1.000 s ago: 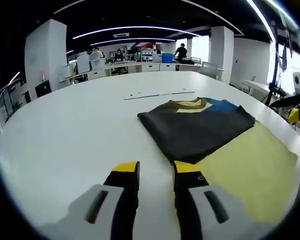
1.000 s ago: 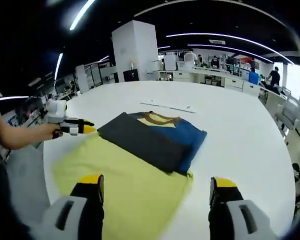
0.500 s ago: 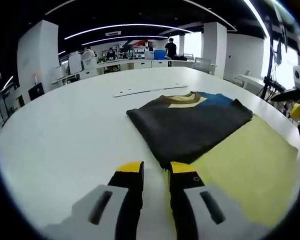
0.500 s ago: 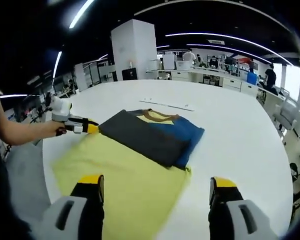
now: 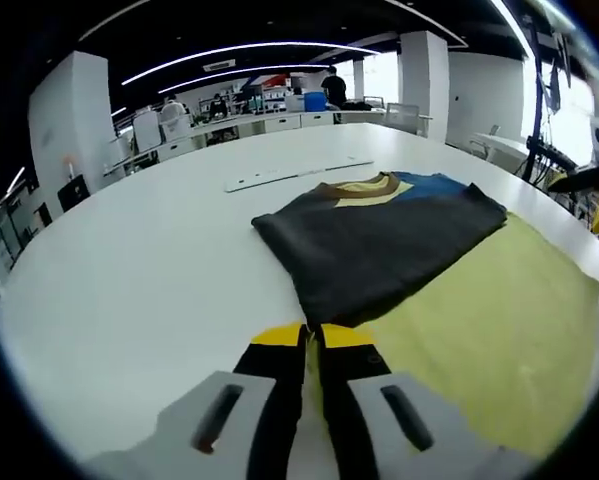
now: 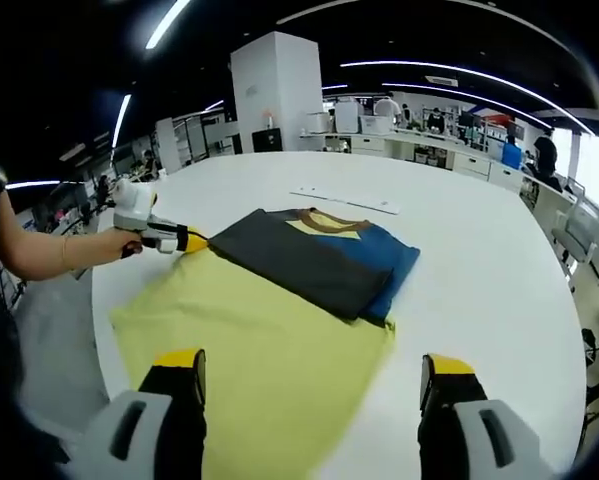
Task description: Fold the garment on the visible template until the final outline fits inside the template.
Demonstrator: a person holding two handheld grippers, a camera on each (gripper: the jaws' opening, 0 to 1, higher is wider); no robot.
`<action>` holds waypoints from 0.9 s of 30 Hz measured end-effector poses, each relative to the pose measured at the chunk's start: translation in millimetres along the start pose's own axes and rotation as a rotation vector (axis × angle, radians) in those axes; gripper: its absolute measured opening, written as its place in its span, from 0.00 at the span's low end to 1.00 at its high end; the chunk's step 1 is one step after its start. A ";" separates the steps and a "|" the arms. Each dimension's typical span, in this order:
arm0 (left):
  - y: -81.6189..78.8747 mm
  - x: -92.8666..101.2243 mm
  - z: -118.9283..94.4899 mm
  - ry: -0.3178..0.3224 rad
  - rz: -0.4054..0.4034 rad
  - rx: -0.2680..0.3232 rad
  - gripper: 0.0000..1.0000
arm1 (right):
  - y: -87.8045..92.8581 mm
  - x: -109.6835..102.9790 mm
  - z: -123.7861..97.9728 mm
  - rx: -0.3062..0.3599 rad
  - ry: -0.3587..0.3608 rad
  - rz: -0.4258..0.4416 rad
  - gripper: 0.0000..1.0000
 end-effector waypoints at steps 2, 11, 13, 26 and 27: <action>2.4 -0.4 0.2 -0.007 -0.003 -0.003 0.02 | 1.8 -0.1 -1.7 -0.007 0.004 0.002 0.89; 4.2 -1.4 0.5 -0.016 0.002 -0.012 0.03 | 3.5 -2.6 -5.0 -0.016 -0.009 0.002 0.92; 3.3 -2.3 -2.6 -0.012 0.006 -0.027 0.07 | 3.5 -4.1 -4.8 -0.015 -0.021 0.005 0.93; -10.5 -0.8 -45.6 0.088 0.004 0.003 0.52 | 4.5 -20.3 -7.6 -0.049 -0.121 -0.023 0.99; -11.2 0.8 -51.1 0.104 0.014 0.000 0.55 | 4.9 -21.8 -8.1 -0.053 -0.131 -0.030 0.99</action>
Point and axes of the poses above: the point that each gripper's makers call its tool centre point, and the gripper's own axes: z roughly forward along the fingers, x roughly to its right, y roughly out of its underside, the point moved 8 cm from there along -z, roughly backward along the fingers, and after that the axes turned 11 degrees about x, right-handed, at the moved point
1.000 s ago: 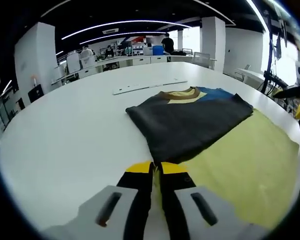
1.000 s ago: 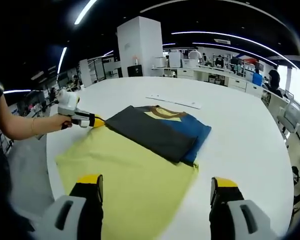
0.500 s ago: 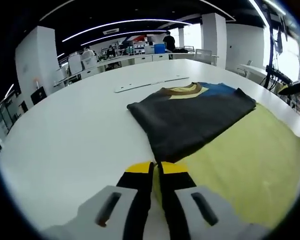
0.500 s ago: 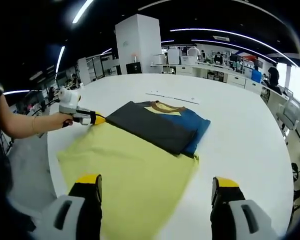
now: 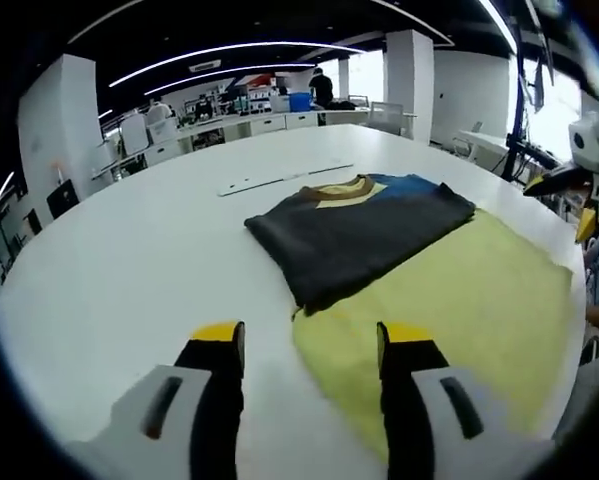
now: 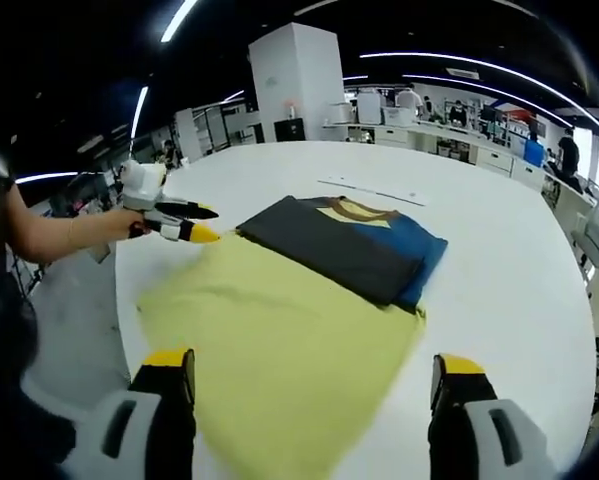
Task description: Fold the garment on the visible template until the final outline fits inside the template.
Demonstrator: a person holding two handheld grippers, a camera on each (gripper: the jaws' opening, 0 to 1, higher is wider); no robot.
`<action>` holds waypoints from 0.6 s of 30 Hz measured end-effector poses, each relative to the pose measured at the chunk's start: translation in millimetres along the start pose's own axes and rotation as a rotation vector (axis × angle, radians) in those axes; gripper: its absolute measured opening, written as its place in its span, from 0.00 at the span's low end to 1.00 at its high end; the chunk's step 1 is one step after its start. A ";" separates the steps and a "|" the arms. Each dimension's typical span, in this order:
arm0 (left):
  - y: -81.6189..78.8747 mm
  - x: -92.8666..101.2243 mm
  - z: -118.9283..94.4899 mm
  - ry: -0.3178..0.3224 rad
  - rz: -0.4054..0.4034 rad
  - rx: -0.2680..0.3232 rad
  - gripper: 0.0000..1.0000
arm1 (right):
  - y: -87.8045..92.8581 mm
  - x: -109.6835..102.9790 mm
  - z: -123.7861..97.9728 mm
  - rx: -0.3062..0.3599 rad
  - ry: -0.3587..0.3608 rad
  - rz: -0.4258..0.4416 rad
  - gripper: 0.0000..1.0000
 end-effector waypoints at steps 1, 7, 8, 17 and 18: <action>-0.7 1.6 -3.2 0.011 0.010 -0.001 0.58 | 0.3 -2.7 -0.4 -0.005 -0.016 -0.008 0.99; -5.9 10.7 -25.9 0.104 -0.015 0.023 0.74 | 3.8 -13.5 -2.8 -0.035 -0.065 -0.047 0.99; -6.5 11.5 -29.1 0.111 -0.011 0.028 0.77 | 4.7 -15.1 -3.3 -0.041 -0.071 -0.049 0.99; -3.5 23.3 -56.9 0.166 -0.012 0.026 0.82 | 16.5 -29.5 -11.9 -0.078 -0.126 -0.071 0.99; -2.5 26.2 -60.7 0.180 -0.008 0.023 0.83 | 18.2 -31.1 -12.7 -0.087 -0.136 -0.077 0.99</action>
Point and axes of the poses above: the point that each gripper's makers call its tool centre point, and the gripper's own axes: z roughly forward along the fingers, x roughly to its right, y roughly out of its underside, the point moved 8 cm from there along -z, roughly backward along the fingers, and after that the axes turned 11 degrees about x, right-handed, at the moved point
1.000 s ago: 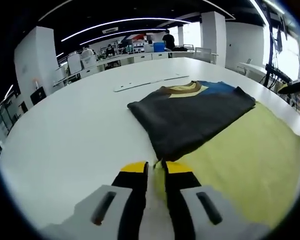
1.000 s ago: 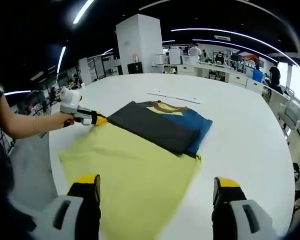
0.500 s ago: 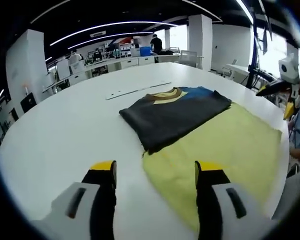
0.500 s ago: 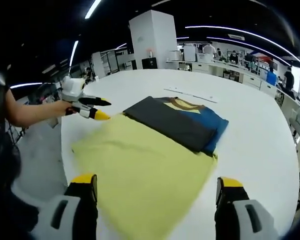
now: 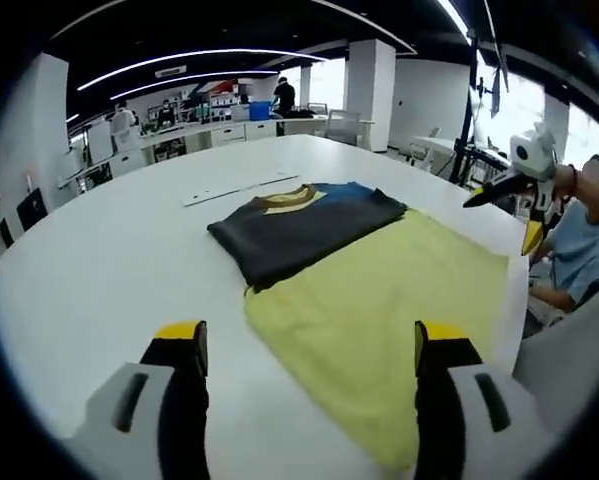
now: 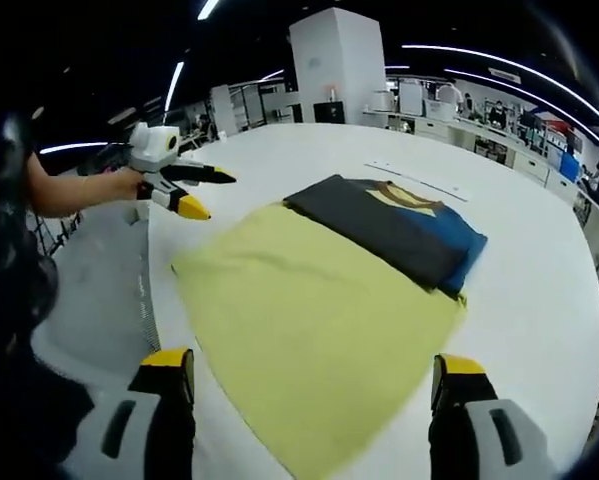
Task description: Fold the garment on the visible template until the final outline fits inside the template.
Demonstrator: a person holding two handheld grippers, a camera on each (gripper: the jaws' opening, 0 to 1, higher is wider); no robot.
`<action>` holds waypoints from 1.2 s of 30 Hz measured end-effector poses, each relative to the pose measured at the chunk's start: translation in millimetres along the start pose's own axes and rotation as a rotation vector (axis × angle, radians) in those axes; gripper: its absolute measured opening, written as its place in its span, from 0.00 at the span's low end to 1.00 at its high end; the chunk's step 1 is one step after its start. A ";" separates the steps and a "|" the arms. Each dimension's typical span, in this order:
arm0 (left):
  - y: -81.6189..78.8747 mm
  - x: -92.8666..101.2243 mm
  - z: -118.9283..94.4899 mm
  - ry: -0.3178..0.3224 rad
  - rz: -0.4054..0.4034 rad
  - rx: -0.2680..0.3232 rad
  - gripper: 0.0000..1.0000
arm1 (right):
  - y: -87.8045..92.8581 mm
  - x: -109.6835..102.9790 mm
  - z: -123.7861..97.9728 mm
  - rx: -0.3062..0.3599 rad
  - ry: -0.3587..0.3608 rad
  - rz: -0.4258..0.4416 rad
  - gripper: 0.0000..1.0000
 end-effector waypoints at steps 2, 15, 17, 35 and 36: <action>1.8 6.6 -4.2 0.019 0.000 -0.002 0.84 | 4.5 -3.0 -0.6 -0.023 -0.017 -0.009 0.99; 32.0 42.8 -26.5 0.149 0.040 -0.097 0.82 | 30.8 -19.3 -5.6 -0.117 -0.067 -0.054 0.91; 34.8 45.2 -28.2 0.152 0.040 -0.106 0.79 | 33.5 -20.7 -6.5 -0.128 -0.069 -0.058 0.87; 66.0 64.0 -37.6 0.254 0.118 -0.217 0.47 | 60.4 -15.9 -12.1 -0.236 -0.035 -0.161 0.53; 66.5 64.3 -37.7 0.257 0.118 -0.219 0.47 | 61.0 -15.9 -12.3 -0.238 -0.036 -0.163 0.52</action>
Point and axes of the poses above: the point that each gripper's makers call its tool centre point, and the gripper's own axes: z roughly forward along the fingers, x roughly to its right, y roughly out of its underside, the point moved 8 cm from there along -z, roughly backward along the fingers, and after that the axes turned 11 degrees about x, right-handed, at the moved point
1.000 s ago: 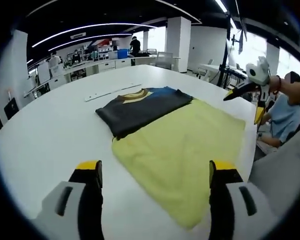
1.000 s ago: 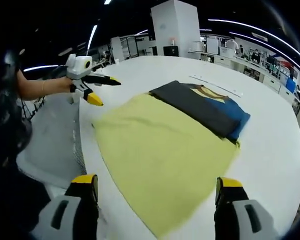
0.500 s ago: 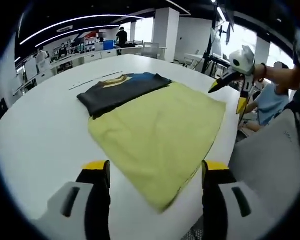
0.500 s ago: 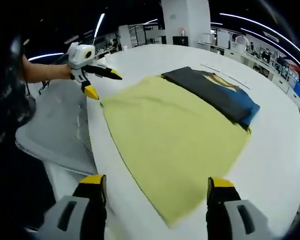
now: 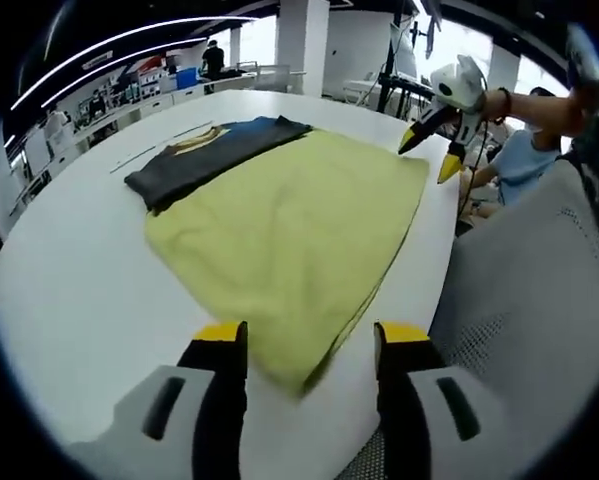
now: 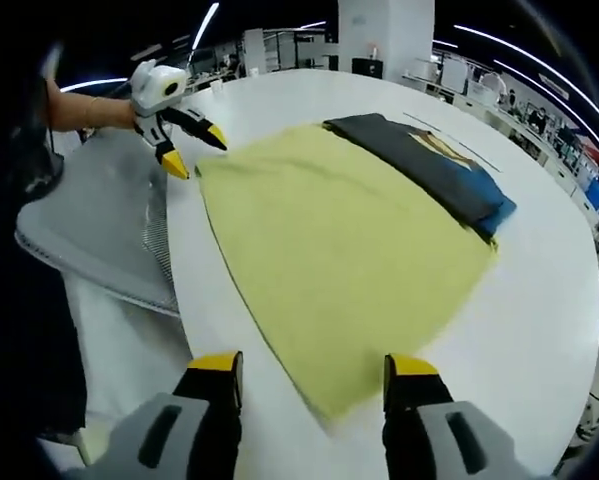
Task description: Fold the garment on the visible template until the final outline fits inside the template.
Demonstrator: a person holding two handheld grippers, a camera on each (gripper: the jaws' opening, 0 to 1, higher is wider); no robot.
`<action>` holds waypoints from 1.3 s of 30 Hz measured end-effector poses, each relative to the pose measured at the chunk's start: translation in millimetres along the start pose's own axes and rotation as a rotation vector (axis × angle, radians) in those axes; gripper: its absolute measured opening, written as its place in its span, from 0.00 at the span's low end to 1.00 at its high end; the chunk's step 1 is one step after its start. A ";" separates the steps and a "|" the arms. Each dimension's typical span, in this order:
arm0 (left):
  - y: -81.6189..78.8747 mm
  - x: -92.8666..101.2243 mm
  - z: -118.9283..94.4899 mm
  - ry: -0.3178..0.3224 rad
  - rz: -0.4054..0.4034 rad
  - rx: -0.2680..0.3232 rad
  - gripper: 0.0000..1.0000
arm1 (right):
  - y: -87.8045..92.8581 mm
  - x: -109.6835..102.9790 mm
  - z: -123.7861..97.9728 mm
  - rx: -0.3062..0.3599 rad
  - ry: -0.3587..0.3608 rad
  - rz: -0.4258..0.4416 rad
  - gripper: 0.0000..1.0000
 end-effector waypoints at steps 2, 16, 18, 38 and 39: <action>2.5 0.0 -0.1 -0.001 -0.001 -0.012 0.45 | 1.9 -0.3 0.3 -0.009 -0.006 -0.007 0.50; 6.7 -5.3 0.9 -0.018 0.067 -0.037 0.32 | 8.4 7.8 0.6 -0.042 0.004 -0.042 0.34; 7.0 -5.6 1.1 -0.011 0.063 -0.040 0.30 | 8.6 9.6 0.0 -0.040 0.005 -0.045 0.27; 5.0 -11.1 1.8 -0.053 0.067 -0.039 0.00 | 5.6 13.4 -6.1 -0.018 0.019 -0.003 0.00; 4.9 -10.6 0.3 -0.053 0.070 -0.043 0.00 | 5.2 12.5 -7.8 -0.013 0.017 0.003 0.00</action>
Point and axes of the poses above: the point that each gripper's makers call its tool centre point, and the gripper's own axes: z roughly forward along the fingers, x roughly to its right, y roughly out of its underside, the point moved 8 cm from there along -z, roughly backward along the fingers, and after that the axes turned 11 degrees about x, right-handed, at the moved point
